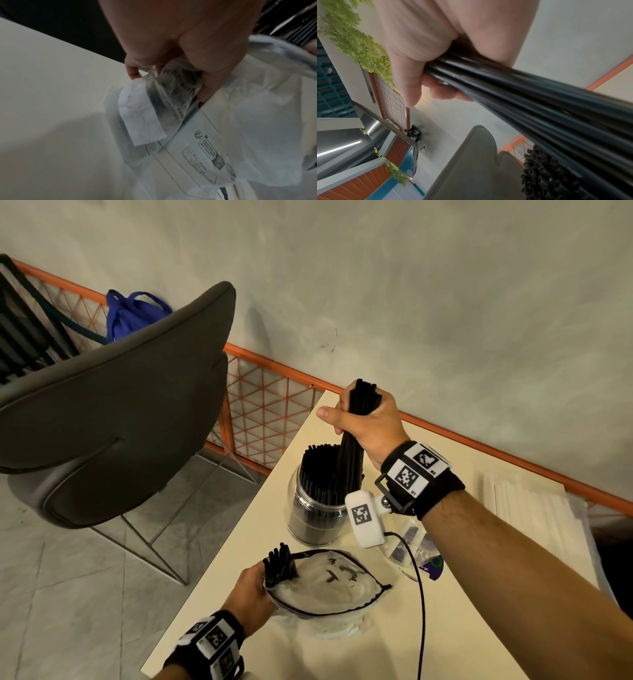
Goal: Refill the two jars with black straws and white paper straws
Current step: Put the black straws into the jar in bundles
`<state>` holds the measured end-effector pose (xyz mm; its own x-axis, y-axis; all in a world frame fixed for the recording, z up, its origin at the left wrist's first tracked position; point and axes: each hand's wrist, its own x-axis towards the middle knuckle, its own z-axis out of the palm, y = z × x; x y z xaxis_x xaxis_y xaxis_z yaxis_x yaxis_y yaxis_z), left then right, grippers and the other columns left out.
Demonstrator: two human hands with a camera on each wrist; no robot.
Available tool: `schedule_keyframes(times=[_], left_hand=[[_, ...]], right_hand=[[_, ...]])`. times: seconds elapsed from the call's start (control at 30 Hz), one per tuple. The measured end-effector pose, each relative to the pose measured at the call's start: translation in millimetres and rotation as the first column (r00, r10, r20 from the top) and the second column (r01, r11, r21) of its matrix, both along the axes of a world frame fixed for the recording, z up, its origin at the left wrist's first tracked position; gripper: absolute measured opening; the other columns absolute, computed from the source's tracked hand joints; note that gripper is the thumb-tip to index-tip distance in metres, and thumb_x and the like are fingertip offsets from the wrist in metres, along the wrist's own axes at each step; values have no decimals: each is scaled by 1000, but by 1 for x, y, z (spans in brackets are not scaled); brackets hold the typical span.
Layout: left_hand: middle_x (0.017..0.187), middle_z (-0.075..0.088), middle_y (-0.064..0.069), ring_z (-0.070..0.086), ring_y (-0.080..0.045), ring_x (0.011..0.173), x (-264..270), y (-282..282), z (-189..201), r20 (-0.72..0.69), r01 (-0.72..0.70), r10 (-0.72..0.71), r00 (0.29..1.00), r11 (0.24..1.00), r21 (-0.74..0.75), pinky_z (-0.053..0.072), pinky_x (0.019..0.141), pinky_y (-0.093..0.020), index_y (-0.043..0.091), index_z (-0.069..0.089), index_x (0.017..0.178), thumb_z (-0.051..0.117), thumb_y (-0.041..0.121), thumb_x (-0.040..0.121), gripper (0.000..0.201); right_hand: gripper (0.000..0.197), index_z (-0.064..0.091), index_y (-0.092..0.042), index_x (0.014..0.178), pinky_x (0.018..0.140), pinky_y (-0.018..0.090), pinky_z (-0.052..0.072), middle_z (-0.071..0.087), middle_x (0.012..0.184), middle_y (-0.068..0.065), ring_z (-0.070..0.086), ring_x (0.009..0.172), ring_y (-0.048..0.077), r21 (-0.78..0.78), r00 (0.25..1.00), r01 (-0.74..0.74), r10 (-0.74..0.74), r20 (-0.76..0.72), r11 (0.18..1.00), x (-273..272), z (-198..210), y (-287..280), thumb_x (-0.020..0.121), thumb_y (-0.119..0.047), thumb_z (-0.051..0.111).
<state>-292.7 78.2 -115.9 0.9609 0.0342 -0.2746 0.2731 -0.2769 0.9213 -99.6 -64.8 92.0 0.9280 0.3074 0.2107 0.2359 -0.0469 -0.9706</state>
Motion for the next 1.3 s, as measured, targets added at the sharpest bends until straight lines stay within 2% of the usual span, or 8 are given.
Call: schedule_keyframes(times=[0.2,0.37,0.5,0.6,0.73,0.83,1.0,1.3], left_hand=[[88,73,12,66,-5,86,0,0,4,-29,7,-7,1000,1000,11,53,79,-22,33,69,87,63,34,57,31],[85,72,6,63,5,77,1,-3,4,-37,9,-8,999,999,30,47,67,-12,27,68,88,66,4,75,25],[78,69,10,61,12,74,1,-6,6,-32,0,1,999,999,32,46,63,-7,16,69,91,64,-7,78,27],[84,70,4,62,6,77,0,-4,5,-33,6,-6,999,1000,17,47,65,-11,20,69,91,66,3,76,23],[89,72,2,65,-6,83,0,-1,2,-56,1,-3,998,1000,-20,51,67,-16,28,68,89,67,18,69,22],[90,72,4,66,-11,87,1,1,0,-55,-12,11,998,1000,-23,55,77,-29,28,68,89,60,39,58,35],[90,73,1,67,-20,89,0,3,-2,-67,-3,1,998,1000,-26,55,83,-42,28,69,89,63,36,57,33],[89,73,4,67,-15,89,-1,-1,-1,-40,-23,22,999,999,-35,55,85,-40,26,69,89,60,41,54,39]], right_hand=[[29,52,-3,72,68,19,50,50,57,-7,54,56,8,10,1000,-10,10,2,1000,-6,-3,-7,76,2,80],[27,53,-4,73,68,27,52,49,60,0,53,55,17,-46,999,46,-46,-9,998,-13,-18,-10,81,-8,78],[29,53,-10,71,70,27,52,51,57,-3,53,56,18,-66,996,76,-78,-32,995,-13,-26,-12,82,-17,79],[29,54,-13,71,71,28,52,54,59,-4,56,61,16,-84,995,92,-95,-28,992,-11,-32,-13,83,-23,78],[28,62,-12,79,69,11,48,64,70,-7,62,71,4,-202,989,130,-141,-38,971,-15,-50,-18,86,-37,72],[26,67,-14,84,64,6,46,66,72,-10,62,70,-4,-277,983,155,-175,-50,948,-19,-62,-22,87,-40,71],[19,70,-21,87,67,6,46,69,77,-12,65,76,-4,-249,977,176,-201,-77,952,-23,-67,-25,87,-40,71],[26,71,-7,95,74,12,50,73,85,-1,69,84,7,-147,984,115,-133,-117,982,-22,-60,-25,84,-30,76]])
